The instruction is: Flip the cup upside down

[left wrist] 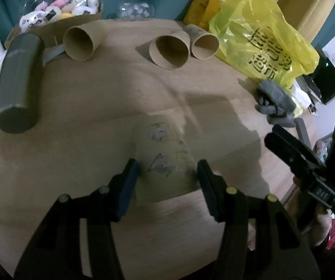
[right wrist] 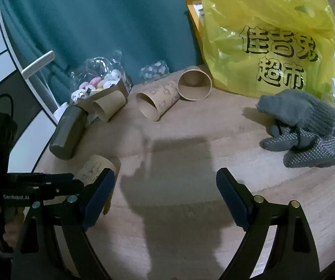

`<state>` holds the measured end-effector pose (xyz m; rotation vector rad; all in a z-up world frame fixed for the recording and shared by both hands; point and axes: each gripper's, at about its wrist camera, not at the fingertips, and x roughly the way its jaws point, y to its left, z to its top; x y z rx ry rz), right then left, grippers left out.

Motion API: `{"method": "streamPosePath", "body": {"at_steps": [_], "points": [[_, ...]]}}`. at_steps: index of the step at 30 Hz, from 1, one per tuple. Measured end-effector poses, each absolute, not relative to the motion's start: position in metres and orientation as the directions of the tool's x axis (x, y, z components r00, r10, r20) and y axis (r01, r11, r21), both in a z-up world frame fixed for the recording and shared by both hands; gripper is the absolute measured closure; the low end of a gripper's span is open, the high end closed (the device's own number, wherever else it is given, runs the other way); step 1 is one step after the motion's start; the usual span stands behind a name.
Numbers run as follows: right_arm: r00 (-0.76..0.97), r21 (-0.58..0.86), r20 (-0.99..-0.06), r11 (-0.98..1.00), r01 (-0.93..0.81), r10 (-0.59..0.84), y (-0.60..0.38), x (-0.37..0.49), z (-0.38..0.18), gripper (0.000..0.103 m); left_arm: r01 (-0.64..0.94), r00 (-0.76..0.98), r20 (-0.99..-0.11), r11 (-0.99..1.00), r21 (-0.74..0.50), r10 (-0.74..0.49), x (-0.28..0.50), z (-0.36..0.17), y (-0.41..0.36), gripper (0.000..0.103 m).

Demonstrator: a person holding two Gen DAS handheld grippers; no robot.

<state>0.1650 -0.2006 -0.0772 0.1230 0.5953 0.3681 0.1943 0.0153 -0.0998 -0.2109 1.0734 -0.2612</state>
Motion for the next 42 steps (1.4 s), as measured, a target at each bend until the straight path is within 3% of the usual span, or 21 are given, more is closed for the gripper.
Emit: {"method": "streamPosePath", "body": {"at_steps": [20, 25, 28, 34, 38, 42], "points": [[0.75, 0.229, -0.543, 0.926, -0.3, 0.377, -0.211, 0.17, -0.081, 0.012, 0.098, 0.415, -0.838, 0.934, -0.345, -0.353, 0.189, -0.1, 0.005, 0.048], [0.748, 0.208, -0.555, 0.931, -0.3, 0.364, -0.205, 0.17, -0.08, 0.012, 0.101, 0.425, -0.828, 0.928, -0.359, -0.367, 0.185, -0.101, 0.007, 0.032], [0.743, 0.19, -0.567, 0.934, -0.302, 0.355, -0.2, 0.17, -0.079, 0.012, 0.108, 0.441, -0.81, 0.919, -0.38, -0.387, 0.181, -0.095, 0.013, 0.032], [0.67, 0.117, -0.65, 0.918, -0.379, 0.359, -0.173, 0.182, -0.072, 0.012, 0.094, 0.509, -0.768, 0.912, -0.398, -0.388, 0.161, -0.083, 0.043, 0.031], [0.598, 0.099, -0.709, 0.892, -0.44, 0.374, -0.148, 0.193, -0.063, 0.012, 0.022, 0.597, -0.752, 0.942, -0.334, -0.28, 0.137, -0.084, 0.077, 0.031], [0.471, 0.168, -0.78, 0.863, -0.477, 0.412, -0.114, 0.214, -0.063, 0.012, -0.043, 0.644, -0.731, 0.943, -0.331, -0.227, 0.119, -0.097, 0.112, 0.031]]}}
